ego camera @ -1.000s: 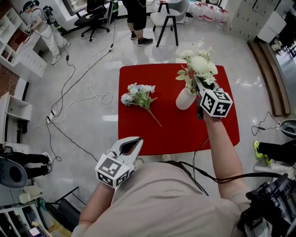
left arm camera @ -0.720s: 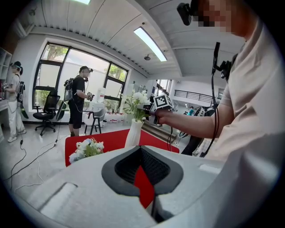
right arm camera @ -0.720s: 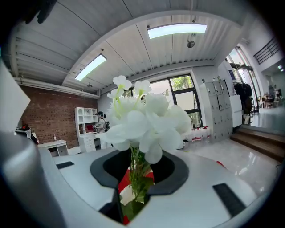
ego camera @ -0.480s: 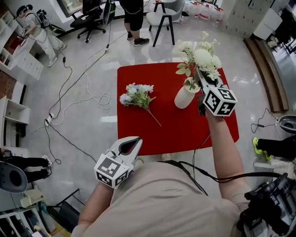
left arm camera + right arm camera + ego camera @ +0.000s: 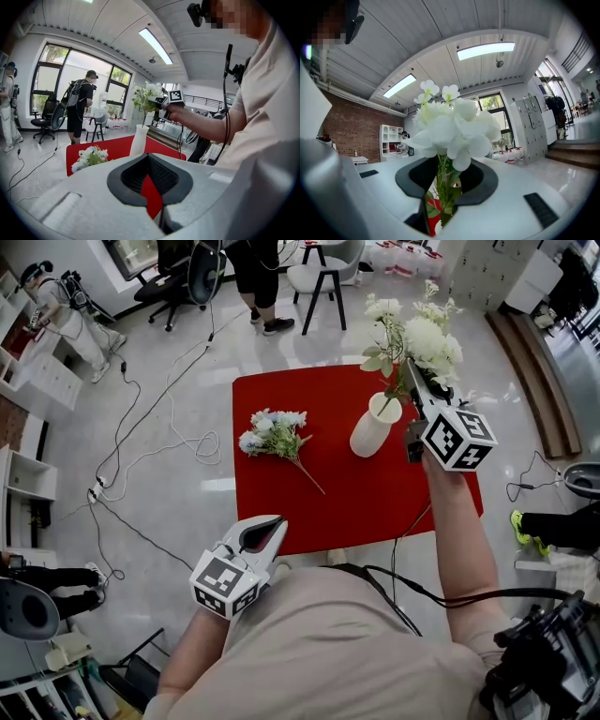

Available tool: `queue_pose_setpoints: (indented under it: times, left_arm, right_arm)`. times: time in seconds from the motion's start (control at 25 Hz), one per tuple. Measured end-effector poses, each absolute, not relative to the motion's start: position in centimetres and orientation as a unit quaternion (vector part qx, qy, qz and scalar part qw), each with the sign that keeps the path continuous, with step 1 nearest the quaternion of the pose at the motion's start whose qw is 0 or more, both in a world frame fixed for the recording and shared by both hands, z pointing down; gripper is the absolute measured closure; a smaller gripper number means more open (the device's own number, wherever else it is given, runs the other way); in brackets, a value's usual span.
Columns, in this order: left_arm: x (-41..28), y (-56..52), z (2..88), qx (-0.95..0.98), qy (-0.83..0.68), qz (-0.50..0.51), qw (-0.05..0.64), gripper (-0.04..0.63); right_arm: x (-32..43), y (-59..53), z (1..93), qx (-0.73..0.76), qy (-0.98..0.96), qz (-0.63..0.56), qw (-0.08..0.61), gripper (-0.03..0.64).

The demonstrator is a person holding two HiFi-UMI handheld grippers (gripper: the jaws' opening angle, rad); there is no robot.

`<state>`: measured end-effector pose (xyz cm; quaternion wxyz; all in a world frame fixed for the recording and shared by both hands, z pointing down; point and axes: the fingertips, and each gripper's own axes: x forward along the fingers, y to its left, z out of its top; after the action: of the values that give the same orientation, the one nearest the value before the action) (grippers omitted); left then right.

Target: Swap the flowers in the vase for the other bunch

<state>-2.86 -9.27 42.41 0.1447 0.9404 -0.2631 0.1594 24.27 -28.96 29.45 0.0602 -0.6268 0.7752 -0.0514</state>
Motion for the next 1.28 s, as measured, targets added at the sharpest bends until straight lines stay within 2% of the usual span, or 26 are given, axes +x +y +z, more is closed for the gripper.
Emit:
queue_pose_setpoints:
  times: [0.56, 0.88, 1.28]
  left_arm:
    - [-3.4, -9.4, 43.2, 0.950, -0.228, 0.160, 0.142, 0.588]
    - [-0.9, -8.4, 42.8, 0.958, -0.191, 0.164, 0.140, 0.588]
    - [2.2, -6.8, 42.8, 0.968, -0.131, 0.167, 0.134, 0.588]
  right_arm:
    - [26.5, -25.1, 21.7, -0.650, 0.749, 0.004, 0.128, 0.505]
    - [30.9, -20.8, 20.7, -0.680, 0.723, 0.008, 0.120, 0.511]
    - [36.4, -15.4, 25.0, -0.733, 0.674, -0.032, 0.087, 0.514]
